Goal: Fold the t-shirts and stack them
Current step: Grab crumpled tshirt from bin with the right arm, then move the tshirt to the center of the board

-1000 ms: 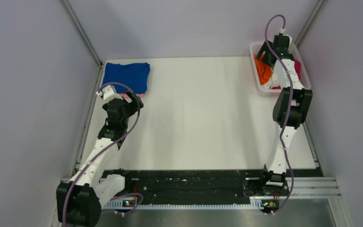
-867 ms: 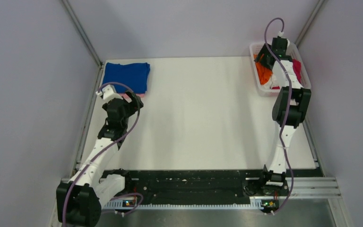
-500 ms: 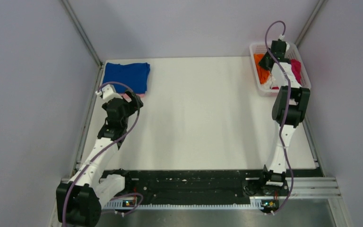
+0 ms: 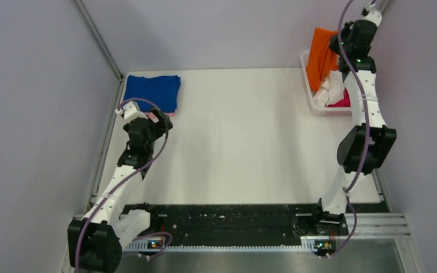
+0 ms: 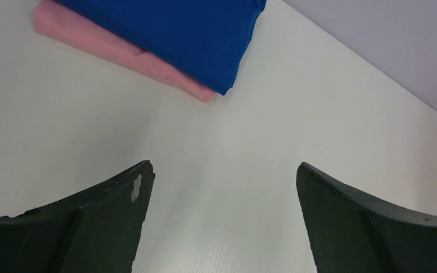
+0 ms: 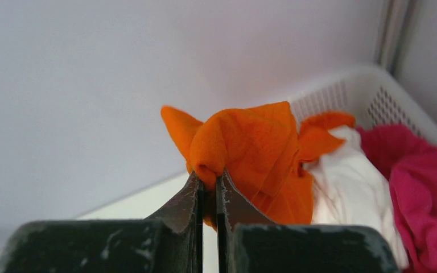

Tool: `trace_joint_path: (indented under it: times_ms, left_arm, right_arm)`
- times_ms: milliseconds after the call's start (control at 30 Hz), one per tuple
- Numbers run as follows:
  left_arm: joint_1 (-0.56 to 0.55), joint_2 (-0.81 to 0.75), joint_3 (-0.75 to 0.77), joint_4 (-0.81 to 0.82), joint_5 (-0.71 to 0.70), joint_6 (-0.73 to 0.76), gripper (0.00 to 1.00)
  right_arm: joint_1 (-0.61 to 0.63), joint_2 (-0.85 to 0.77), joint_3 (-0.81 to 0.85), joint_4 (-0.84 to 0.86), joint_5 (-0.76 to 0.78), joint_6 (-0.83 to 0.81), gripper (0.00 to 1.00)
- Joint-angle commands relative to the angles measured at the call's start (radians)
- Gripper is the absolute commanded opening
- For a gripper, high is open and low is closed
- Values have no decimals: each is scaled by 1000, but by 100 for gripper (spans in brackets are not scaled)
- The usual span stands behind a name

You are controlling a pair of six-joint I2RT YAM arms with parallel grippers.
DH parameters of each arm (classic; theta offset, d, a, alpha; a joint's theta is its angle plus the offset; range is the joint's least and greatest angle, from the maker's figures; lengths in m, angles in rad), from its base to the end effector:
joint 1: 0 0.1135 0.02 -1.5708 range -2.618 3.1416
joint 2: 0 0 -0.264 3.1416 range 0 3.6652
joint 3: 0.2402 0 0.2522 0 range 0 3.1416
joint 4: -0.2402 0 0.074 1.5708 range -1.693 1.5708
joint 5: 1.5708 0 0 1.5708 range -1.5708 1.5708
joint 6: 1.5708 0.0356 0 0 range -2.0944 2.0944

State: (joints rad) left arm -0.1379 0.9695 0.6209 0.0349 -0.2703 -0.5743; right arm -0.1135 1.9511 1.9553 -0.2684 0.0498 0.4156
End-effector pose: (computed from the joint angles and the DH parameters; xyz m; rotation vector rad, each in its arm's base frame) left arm 0.2236 -0.0214 0.2705 -0.5853 1.7860 -0.2356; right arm 0.4652 -0.0548 0.3911 0.5143 1.7644 0.1664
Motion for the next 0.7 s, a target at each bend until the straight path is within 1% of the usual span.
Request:
trace_joint_path:
  times_ms: [0,133,200,267,367,400,567,667]
  left_arm:
    - [6,15,34,49,6,-2,99]
    - [6,37,51,43,24,-7,99]
    - [6,44,52,48,26,-9,99]
    - [6,46,50,50,19,-13,99]
    - [6,43,54,41,11,-16,99]
    - [6,42,55,39,17,-17,99]
    - [5,25,75,-4,47,-22,99]
    - [5,-19,56,-1,76,-26,99]
  right_arm:
    - [5,-203,12,239,-134,5,0]
    - [5,-253,27,342,-353,109,0]
    - [12,-251,72,358,-465,177,0]
    - [40,-240,123,348,-567,205,0]
    - [104,-225,188,319,-685,212,0]
    - [147,-227,195,315,-713,212,0]
    - [317,-243,190,297,-816,201,0]
    - [415,-243,190,270,-849,185,0]
